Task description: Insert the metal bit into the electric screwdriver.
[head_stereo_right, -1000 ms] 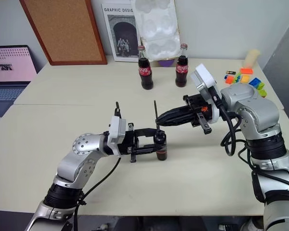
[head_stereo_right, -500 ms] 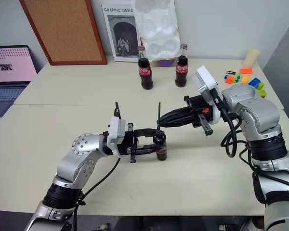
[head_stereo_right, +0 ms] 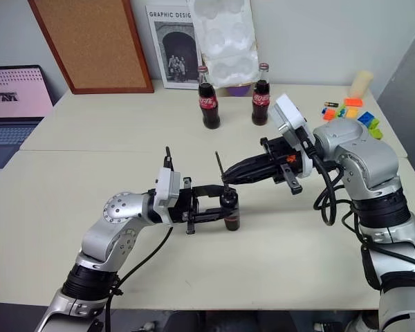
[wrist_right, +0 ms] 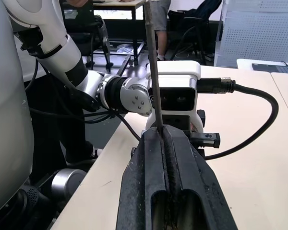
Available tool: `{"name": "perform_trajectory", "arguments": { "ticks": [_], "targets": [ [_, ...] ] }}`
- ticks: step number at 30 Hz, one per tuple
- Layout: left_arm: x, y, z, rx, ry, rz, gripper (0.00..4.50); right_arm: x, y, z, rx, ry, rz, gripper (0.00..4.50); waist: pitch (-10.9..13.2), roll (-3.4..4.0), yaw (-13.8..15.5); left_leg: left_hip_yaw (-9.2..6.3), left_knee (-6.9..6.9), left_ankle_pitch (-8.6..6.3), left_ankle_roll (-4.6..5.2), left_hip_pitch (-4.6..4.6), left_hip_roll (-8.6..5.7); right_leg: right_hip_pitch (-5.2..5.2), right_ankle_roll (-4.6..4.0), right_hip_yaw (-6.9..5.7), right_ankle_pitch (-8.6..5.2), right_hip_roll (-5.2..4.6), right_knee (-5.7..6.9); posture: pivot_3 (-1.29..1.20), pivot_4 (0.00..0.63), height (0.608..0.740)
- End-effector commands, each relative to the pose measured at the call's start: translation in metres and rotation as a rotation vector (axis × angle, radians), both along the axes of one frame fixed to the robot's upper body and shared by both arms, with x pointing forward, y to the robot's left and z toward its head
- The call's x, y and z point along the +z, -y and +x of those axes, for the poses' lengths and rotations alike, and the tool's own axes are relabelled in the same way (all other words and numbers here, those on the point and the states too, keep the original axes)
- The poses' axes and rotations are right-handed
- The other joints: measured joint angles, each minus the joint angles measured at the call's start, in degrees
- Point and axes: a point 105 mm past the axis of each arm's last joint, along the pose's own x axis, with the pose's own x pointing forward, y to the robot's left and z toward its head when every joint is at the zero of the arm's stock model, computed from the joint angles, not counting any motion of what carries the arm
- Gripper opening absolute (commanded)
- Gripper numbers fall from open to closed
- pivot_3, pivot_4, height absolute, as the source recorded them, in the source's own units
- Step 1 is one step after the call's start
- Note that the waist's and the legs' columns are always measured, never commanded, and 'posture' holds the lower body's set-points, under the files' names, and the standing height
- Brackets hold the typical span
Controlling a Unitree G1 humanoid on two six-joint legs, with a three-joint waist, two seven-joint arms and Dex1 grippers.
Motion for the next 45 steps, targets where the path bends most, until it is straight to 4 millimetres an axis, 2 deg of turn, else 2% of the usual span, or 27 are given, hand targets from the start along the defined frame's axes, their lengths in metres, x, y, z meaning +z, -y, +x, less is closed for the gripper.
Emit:
{"name": "perform_trajectory", "arguments": {
  "ticks": [1, 7, 11, 16, 20, 25, 28, 29, 30, 38, 42, 45],
  "targets": [
    [-0.007, -0.001, -0.001, 0.002, -0.017, 0.035, 1.62, -0.007, 0.001, -0.001, 0.015, -0.008, -0.059, 0.0, 0.0, 0.0, 0.0, 0.0, 0.0, 0.0, 0.0, 0.0, 0.0, 0.0, 0.01, 0.0, 0.0, 0.0, 0.0, 0.0, 0.15, 0.74],
    [-0.007, -0.002, -0.001, 0.005, -0.016, 0.034, 1.62, -0.008, 0.001, 0.005, -0.051, -0.046, -0.076, 0.0, 0.0, 0.0, 0.0, 0.0, 0.0, 0.0, 0.0, 0.0, 0.0, 0.0, 0.01, 0.01, -0.01, 0.0, 0.0, 0.0, 0.15, 0.74],
    [-0.006, -0.002, 0.0, 0.006, -0.014, 0.035, 1.62, -0.002, 0.004, -0.004, 0.013, -0.093, -0.096, 0.0, 0.0, 0.0, 0.02, 0.0, 0.01, 0.0, 0.0, 0.01, 0.0, 0.01, 0.0, 0.0, 0.0, 0.0, 0.0, 0.0, 0.15, 0.74],
    [-0.006, -0.002, 0.001, 0.006, -0.011, 0.035, 1.62, 0.003, 0.003, -0.004, 0.005, -0.049, -0.055, 0.0, 0.0, 0.0, 0.01, 0.0, -0.01, 0.0, 0.0, 0.0, 0.0, 0.01, -0.01, 0.0, -0.01, 0.0, -0.02, 0.0, 0.15, 0.74],
    [-0.006, -0.001, 0.001, 0.008, -0.01, 0.036, 1.62, 0.0, 0.004, -0.009, -0.006, -0.078, -0.115, 0.0, 0.0, 0.0, 0.01, 0.01, -0.01, 0.0, 0.0, -0.01, 0.0, 0.0, 0.01, 0.01, -0.02, 0.0, -0.02, 0.0, 0.15, 0.74],
    [-0.007, -0.001, 0.002, 0.01, -0.01, 0.037, 1.62, 0.007, 0.005, -0.009, -0.011, -0.103, -0.068, 0.0, 0.0, 0.0, 0.0, 0.0, -0.01, 0.0, 0.0, -0.01, 0.0, 0.0, 0.01, 0.0, -0.02, 0.0, -0.02, 0.0, 0.15, 0.74],
    [-0.007, -0.002, 0.002, 0.01, -0.008, 0.038, 1.62, 0.003, 0.007, -0.006, -0.028, -0.084, -0.102, 0.0, 0.0, 0.0, 0.02, 0.0, -0.01, 0.0, 0.0, -0.01, 0.0, 0.0, 0.01, 0.0, -0.02, 0.0, -0.02, 0.0, 0.15, 0.74],
    [-0.007, -0.002, 0.002, 0.01, -0.007, 0.038, 1.62, 0.003, 0.007, -0.007, -0.024, -0.091, -0.102, 0.32, 0.0, 0.0, 0.02, 0.0, -0.01, 0.0, 0.0, -0.02, 0.0, 0.0, 0.02, 0.0, -0.03, 0.0, -0.03, 0.0, 0.15, 0.74],
    [-0.007, -0.002, 0.002, 0.011, -0.007, 0.039, 1.62, 0.003, 0.008, -0.008, -0.018, -0.096, -0.101, 0.41, 0.0, 0.0, 0.02, 0.01, -0.01, 0.0, 0.0, -0.02, 0.0, 0.0, 0.03, 0.0, -0.03, 0.0, -0.03, 0.0, 0.15, 0.74],
    [-0.007, -0.002, 0.001, 0.012, -0.007, 0.038, 1.62, 0.012, 0.008, -0.016, -0.012, -0.087, -0.095, 2.13, 0.01, 0.01, 0.02, 0.0, -0.01, 0.0, 0.0, -0.03, 0.0, -0.01, 0.02, 0.0, -0.03, 0.0, -0.03, 0.0, 0.15, 0.74],
    [-0.007, -0.001, 0.001, 0.009, -0.007, 0.039, 1.62, 0.018, 0.01, -0.015, -0.041, -0.071, -0.089, 2.96, 0.01, 0.01, 0.01, 0.0, -0.01, 0.0, 0.0, -0.03, 0.0, -0.02, 0.03, 0.0, -0.03, 0.0, -0.03, 0.0, 0.15, 0.74],
    [-0.006, -0.001, 0.001, 0.006, -0.007, 0.039, 1.62, 0.019, 0.015, -0.012, -0.068, -0.061, -0.081, 3.74, 0.01, 0.01, 0.03, 0.0, -0.01, 0.0, 0.0, -0.04, 0.0, -0.02, 0.03, 0.0, -0.03, 0.0, -0.03, 0.0, 0.15, 0.74]
  ]
}}
